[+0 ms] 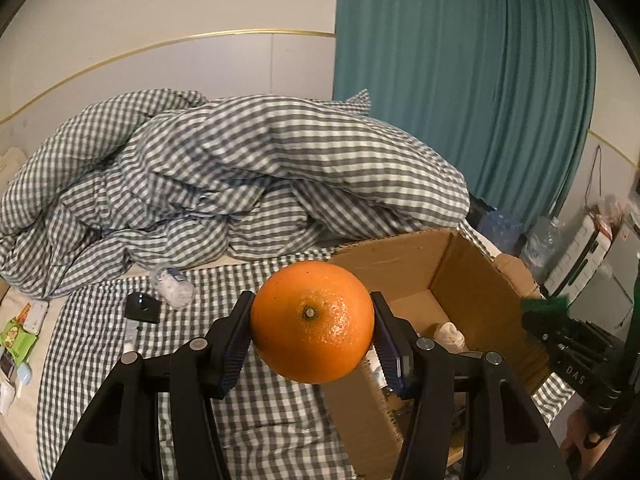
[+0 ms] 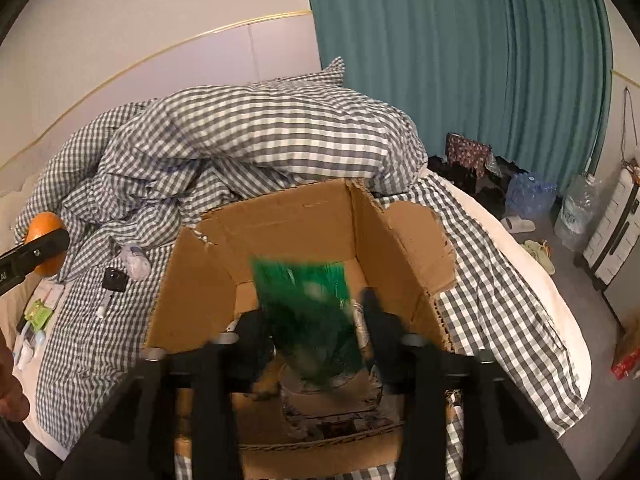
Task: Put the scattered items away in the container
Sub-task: 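Carry the orange and green packet with both tools over the box, then open both tools to drop the green packet and orange into the box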
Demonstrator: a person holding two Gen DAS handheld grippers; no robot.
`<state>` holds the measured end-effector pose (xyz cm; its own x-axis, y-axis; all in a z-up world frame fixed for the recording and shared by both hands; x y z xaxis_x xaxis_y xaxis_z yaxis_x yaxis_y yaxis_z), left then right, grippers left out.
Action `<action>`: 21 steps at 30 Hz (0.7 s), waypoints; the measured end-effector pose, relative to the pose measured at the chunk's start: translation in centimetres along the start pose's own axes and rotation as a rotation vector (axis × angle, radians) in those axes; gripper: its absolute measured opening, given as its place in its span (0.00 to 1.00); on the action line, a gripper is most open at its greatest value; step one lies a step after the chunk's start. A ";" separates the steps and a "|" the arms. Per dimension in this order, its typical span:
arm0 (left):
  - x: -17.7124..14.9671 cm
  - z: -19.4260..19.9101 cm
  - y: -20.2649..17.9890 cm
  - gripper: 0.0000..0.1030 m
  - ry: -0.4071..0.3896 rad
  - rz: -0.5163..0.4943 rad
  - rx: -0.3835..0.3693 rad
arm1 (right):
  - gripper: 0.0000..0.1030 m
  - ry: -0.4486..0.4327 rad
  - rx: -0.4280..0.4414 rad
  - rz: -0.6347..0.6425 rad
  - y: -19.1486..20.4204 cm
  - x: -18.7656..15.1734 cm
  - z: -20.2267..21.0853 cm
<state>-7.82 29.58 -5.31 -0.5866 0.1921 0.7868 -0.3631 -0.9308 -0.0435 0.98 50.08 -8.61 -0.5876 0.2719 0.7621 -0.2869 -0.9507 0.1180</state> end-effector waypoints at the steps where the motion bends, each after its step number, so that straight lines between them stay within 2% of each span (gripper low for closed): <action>1: 0.0 -0.2 -0.4 0.56 0.003 -0.005 -0.003 | 0.79 -0.009 -0.014 0.002 -0.2 0.1 0.1; 3: 0.0 -0.5 -1.1 0.55 0.006 -0.013 -0.009 | 0.86 -0.037 -0.041 0.008 -0.7 0.4 0.6; 6: -0.1 -1.1 -2.3 0.55 0.014 -0.026 -0.018 | 0.88 -0.065 -0.063 0.012 -1.3 0.9 1.4; 21: -1.0 -3.9 -9.6 0.55 0.062 -0.105 -0.105 | 0.88 -0.103 -0.083 -0.045 -4.7 1.3 3.6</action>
<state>-6.57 39.52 -8.06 -0.5840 0.3083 0.7509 -0.4965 -0.8675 -0.0300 4.26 54.35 -5.86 -0.4932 0.2933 0.8190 -0.3755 -0.9210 0.1037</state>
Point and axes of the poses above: each gripper's, at about its wrist camera, not at the fingertips, and z roughly against the way its jaws point, y to its left, x to its top, the point moved 6 cm from there along -z, roughly the way its jaws point
